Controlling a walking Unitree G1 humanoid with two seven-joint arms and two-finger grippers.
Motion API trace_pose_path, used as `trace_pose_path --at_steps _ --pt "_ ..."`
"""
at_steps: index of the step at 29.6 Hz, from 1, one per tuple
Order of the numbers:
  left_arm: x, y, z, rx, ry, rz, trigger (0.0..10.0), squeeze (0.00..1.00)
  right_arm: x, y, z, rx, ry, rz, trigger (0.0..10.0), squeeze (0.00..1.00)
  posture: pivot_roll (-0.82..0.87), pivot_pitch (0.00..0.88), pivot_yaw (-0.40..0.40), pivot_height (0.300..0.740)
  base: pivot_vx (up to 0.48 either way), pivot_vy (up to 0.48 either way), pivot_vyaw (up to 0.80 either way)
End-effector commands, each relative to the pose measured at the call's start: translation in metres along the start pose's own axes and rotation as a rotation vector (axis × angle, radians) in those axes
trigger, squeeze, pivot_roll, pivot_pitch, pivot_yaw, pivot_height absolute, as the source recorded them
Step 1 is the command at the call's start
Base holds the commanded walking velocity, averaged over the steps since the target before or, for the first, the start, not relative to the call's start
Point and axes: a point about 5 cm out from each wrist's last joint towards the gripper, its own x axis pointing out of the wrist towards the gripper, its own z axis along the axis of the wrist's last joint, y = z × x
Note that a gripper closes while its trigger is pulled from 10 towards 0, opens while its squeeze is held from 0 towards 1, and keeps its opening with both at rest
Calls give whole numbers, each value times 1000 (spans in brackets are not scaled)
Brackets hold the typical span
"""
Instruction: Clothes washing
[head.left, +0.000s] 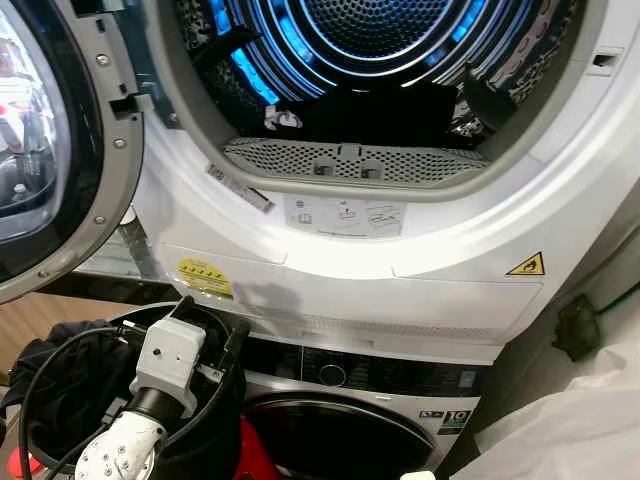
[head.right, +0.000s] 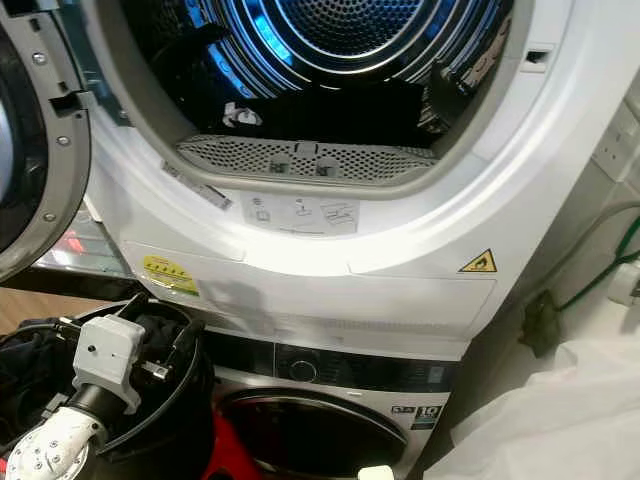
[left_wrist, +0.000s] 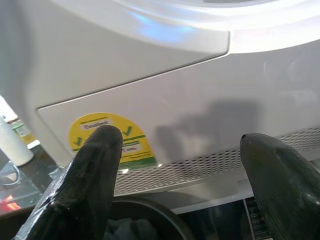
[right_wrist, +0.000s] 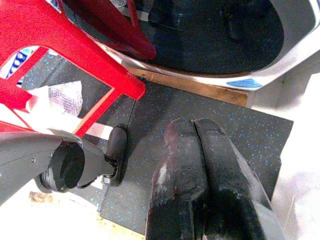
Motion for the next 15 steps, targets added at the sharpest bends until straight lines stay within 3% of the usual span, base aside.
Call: trace_pose_path --at_steps 1,8,11,13,15 --pt "1 -1 3 -2 -10 -9 10000 0 0 1 1 -1 2 1 10000 0 210 0 37 740 0 0 0" --pt "1 -2 2 -1 -2 -7 10000 0 0 1 -1 -3 7 3 10000 0 215 0 35 740 0 0 0" --pt "1 1 6 0 6 72 10000 0 0 2 -2 -5 11 5 10000 0 222 0 33 740 0 0 0" --pt "-1 13 -3 0 80 224 10000 0 0 3 -2 -9 12 8 10000 0 226 0 33 740 0 0 0" --pt "-3 17 -6 -21 95 265 10000 0 0 3 -2 -8 12 8 10000 0 227 0 31 740 0 0 0"
